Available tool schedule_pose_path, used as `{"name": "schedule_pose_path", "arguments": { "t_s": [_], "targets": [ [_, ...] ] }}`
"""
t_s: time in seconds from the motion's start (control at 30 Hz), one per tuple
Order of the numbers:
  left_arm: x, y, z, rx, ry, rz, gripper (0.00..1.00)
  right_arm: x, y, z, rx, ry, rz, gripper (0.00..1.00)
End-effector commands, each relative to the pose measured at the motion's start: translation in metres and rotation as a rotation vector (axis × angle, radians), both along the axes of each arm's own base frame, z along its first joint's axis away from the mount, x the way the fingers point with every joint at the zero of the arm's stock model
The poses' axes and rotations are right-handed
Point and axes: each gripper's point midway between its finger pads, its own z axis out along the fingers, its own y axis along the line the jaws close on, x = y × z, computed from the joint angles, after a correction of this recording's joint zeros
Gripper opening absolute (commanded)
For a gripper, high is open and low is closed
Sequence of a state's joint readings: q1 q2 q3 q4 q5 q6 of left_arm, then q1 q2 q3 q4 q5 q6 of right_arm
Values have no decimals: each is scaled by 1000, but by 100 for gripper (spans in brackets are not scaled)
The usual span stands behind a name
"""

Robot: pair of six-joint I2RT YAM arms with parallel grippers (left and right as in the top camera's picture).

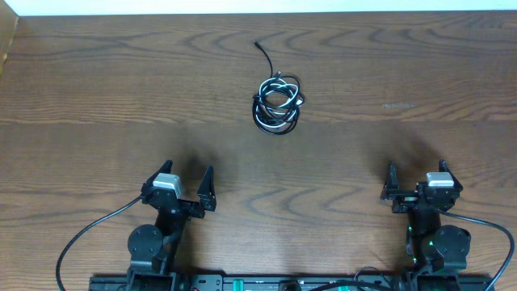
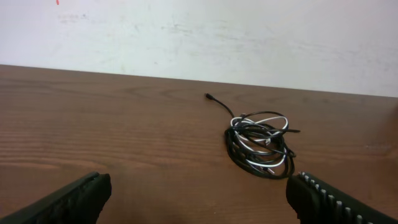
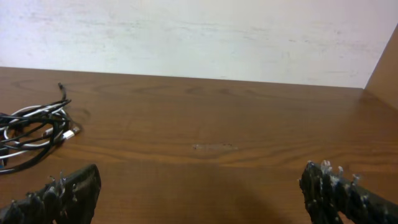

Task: Untangle cables

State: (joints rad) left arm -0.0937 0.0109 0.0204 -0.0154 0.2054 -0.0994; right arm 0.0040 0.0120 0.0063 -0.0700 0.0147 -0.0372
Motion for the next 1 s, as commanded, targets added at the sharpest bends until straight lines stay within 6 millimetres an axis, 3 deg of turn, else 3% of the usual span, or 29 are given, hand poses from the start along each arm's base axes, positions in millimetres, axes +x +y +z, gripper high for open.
{"name": "schedule_pose_path", "arguments": {
  "t_s": [0.0,0.57,0.67,0.83,0.97],
  "targets": [
    [-2,-7,-15,16,40,-42,95,0,3,-2,-8,5,13,99],
    [-2,-7,-14,19,36,-41,95,0,3,-2,-8,5,13,99],
    [1,-2,1,24,-26,-14,95,0,3,-2,-8,5,13,99],
    [0,-2,-5,27,-3,-13,95,0,3,-2,-8,5,13,99],
    [0,-5,7,18,-49,-27,95,0,3,-2,-8,5,13,99]
  ]
}}
